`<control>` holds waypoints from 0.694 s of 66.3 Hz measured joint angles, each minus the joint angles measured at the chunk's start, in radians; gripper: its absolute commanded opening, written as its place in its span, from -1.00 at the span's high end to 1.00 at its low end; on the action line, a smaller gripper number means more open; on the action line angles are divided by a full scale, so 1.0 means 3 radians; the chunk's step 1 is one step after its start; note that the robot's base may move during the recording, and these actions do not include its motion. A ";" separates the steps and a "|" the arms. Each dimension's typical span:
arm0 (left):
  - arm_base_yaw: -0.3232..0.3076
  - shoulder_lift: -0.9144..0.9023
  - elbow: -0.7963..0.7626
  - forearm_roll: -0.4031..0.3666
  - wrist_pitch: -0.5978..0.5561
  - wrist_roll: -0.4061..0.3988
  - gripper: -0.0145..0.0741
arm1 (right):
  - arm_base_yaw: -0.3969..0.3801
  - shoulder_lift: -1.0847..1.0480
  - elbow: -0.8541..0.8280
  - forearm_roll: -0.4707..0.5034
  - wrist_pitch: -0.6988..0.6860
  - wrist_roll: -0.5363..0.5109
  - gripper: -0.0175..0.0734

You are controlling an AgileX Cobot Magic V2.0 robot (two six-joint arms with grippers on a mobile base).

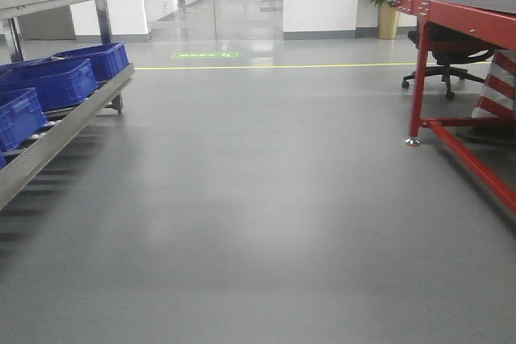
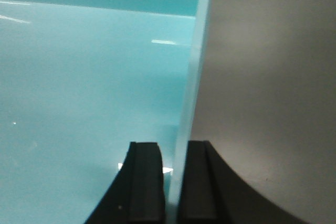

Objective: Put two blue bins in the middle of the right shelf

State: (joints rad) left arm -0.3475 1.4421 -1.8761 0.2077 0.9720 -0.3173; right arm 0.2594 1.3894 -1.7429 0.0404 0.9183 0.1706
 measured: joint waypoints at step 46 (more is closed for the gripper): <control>0.0000 0.0002 0.0000 0.0000 -0.0019 0.0000 0.92 | 0.0000 0.0000 0.0000 0.0000 0.0000 0.0000 0.98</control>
State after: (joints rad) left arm -0.3475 1.4427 -1.8761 0.2077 0.9662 -0.3173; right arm 0.2594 1.3894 -1.7429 0.0404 0.9183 0.1706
